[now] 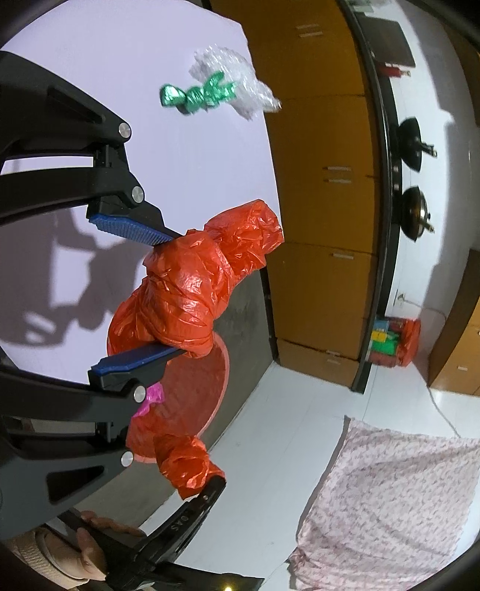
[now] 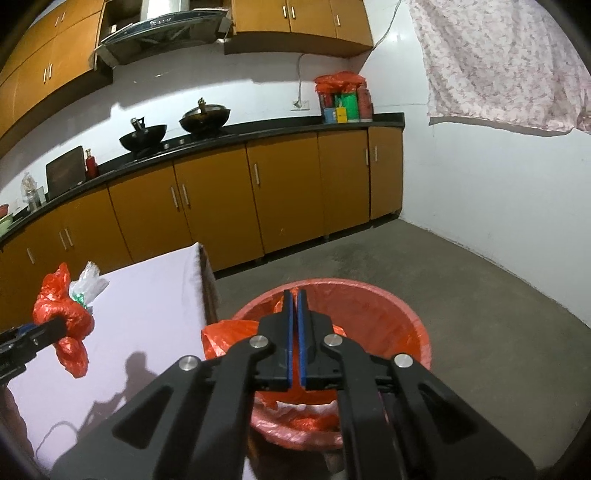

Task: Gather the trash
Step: 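Carry both red bags over the orange basket with both tools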

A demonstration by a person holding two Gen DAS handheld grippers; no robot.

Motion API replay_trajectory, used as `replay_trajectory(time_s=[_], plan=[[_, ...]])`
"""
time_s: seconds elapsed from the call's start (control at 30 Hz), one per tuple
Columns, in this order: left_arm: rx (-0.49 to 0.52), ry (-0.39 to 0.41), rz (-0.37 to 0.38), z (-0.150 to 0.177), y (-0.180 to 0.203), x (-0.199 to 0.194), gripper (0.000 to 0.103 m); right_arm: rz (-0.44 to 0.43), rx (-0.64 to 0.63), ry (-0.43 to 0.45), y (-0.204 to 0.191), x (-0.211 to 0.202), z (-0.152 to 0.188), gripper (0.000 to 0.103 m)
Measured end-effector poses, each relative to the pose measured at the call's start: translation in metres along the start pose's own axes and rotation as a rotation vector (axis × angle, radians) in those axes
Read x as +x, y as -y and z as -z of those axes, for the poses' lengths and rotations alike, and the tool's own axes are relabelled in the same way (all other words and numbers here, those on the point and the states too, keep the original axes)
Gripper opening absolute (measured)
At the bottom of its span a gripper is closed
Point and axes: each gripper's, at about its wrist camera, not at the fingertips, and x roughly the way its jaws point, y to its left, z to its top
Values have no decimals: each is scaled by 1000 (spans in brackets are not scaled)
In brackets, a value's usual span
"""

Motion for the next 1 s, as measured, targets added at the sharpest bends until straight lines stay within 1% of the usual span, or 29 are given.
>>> replay_trajectory(time_s=[0.2,0.5,0.7,1.0], plan=[[59,-7,53,-6,34,19,52,5,3,20,12,4,-7,4],[126,-57,135,-5,78,56,52,7,0,36,27,11,-14,4],[146,-92,171,-2,92,77,52,12,11,43,42,17,-21,4],[179,-120,187,1,102,98,52,9,28,39,54,28,-24,4]])
